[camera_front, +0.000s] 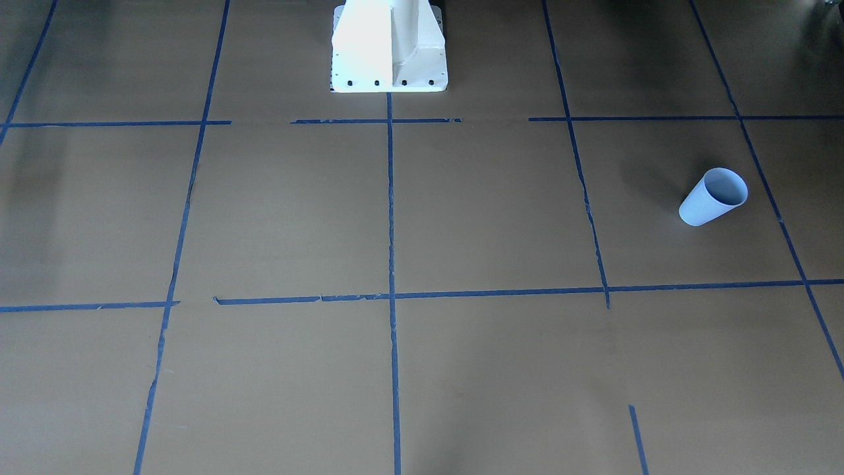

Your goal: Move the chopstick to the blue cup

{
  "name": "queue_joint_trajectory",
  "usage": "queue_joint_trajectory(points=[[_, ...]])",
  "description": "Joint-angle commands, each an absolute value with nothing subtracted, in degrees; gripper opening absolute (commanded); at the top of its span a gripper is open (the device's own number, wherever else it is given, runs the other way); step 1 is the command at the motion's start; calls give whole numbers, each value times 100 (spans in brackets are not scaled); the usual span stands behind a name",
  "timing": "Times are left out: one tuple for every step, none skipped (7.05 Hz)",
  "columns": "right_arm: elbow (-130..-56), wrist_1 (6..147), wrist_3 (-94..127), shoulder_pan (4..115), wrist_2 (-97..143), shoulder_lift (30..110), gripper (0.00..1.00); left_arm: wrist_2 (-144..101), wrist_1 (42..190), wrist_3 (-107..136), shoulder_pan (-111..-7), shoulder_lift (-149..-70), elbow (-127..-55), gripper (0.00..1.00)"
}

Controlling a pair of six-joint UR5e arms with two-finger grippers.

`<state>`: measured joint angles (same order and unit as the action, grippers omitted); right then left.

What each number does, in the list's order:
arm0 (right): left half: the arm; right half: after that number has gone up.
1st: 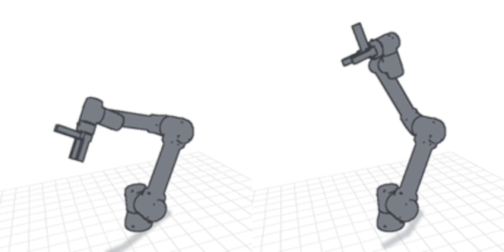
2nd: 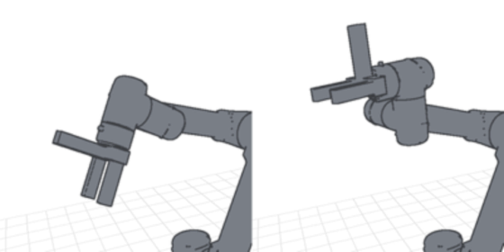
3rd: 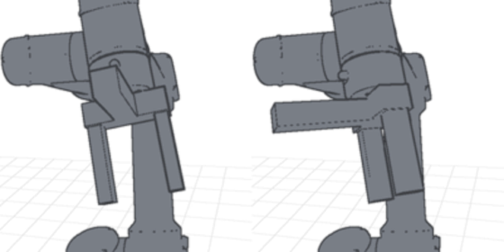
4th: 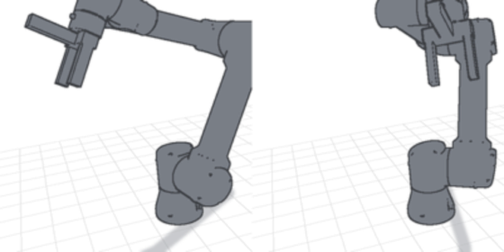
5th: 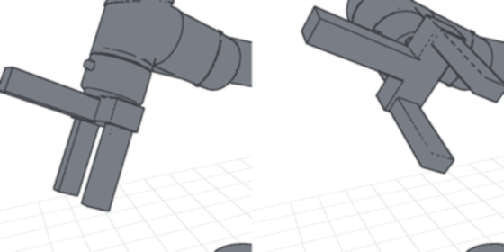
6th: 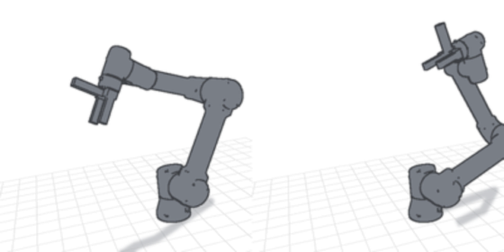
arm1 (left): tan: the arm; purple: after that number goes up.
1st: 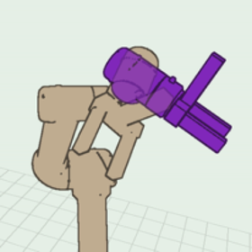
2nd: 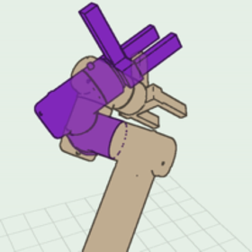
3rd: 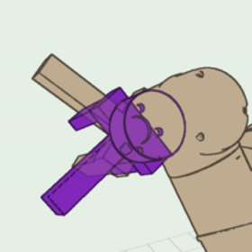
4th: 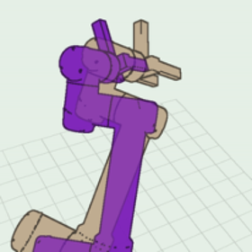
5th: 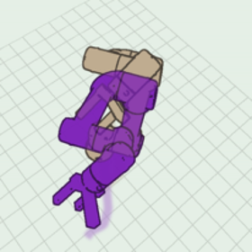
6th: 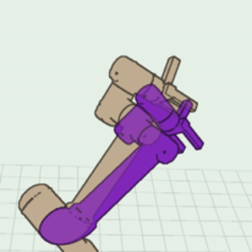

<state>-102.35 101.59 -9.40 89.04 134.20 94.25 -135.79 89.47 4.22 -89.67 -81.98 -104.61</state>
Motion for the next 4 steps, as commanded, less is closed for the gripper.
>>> queue_joint_trajectory(points=[[-10239,10151,-932,8903,13430,9431,100,-13597,8947,413,-8825,-8218,-10494,100],[-10231,10151,-932,8903,13421,9431,100,-13623,8947,413,-8816,-8192,-10546,100],[-10230,10160,-932,8903,13430,9431,100,-13623,8965,413,-8807,-8148,-10556,100],[-10213,10160,-932,8903,13430,9431,100,-13693,8974,422,-8807,-8147,-10573,100]])
